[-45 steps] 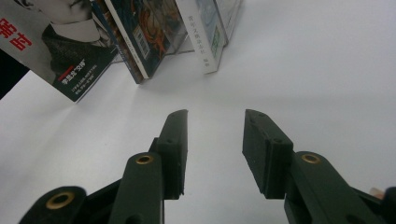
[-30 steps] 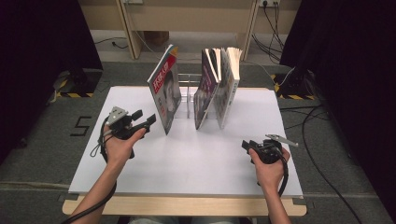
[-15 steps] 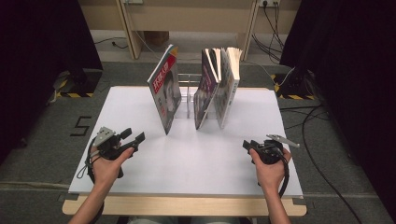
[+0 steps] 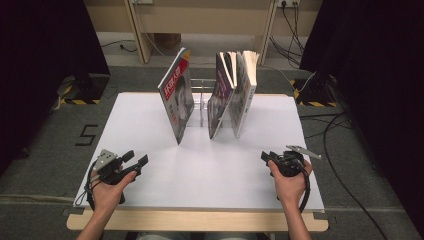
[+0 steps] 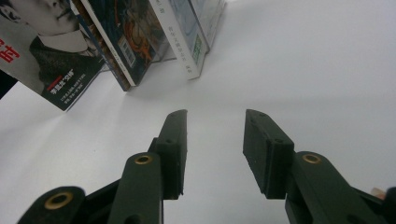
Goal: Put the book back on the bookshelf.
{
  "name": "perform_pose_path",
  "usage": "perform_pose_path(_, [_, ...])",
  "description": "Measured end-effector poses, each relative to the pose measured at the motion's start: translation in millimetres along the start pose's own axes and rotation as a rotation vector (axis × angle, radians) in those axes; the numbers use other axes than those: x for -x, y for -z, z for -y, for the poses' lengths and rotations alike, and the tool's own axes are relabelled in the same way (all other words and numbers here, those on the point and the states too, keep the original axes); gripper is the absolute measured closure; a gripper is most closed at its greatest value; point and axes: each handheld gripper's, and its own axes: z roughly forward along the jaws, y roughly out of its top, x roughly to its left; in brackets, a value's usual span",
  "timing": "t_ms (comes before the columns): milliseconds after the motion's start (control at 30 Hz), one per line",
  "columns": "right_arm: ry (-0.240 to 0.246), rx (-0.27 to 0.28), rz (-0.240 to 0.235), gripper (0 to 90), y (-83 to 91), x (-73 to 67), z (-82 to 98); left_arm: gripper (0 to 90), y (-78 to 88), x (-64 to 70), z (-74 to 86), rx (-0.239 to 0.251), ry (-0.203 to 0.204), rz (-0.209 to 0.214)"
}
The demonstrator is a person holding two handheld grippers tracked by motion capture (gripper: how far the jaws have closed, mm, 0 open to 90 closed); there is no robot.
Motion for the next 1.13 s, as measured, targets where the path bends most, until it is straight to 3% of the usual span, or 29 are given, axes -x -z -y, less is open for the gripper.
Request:
perform_pose_path(367, [-0.002, -0.007, 0.005, 60.6, -0.8, 1.3, 1.7, 34.5, 6.2, -13.7, 18.9, -0.023, 0.018, -0.037])
perform_pose_path(700, [0.003, -0.026, 0.006, 60.0, -4.0, 2.4, 3.4, 34.8, 6.0, -18.3, 22.9, -0.018, 0.051, -0.053])
perform_pose_path(1133, [-0.021, -0.087, 0.016, 53.5, -8.9, 5.5, 3.8, 34.8, 1.8, -18.8, 25.0, -0.033, 0.053, -0.047])
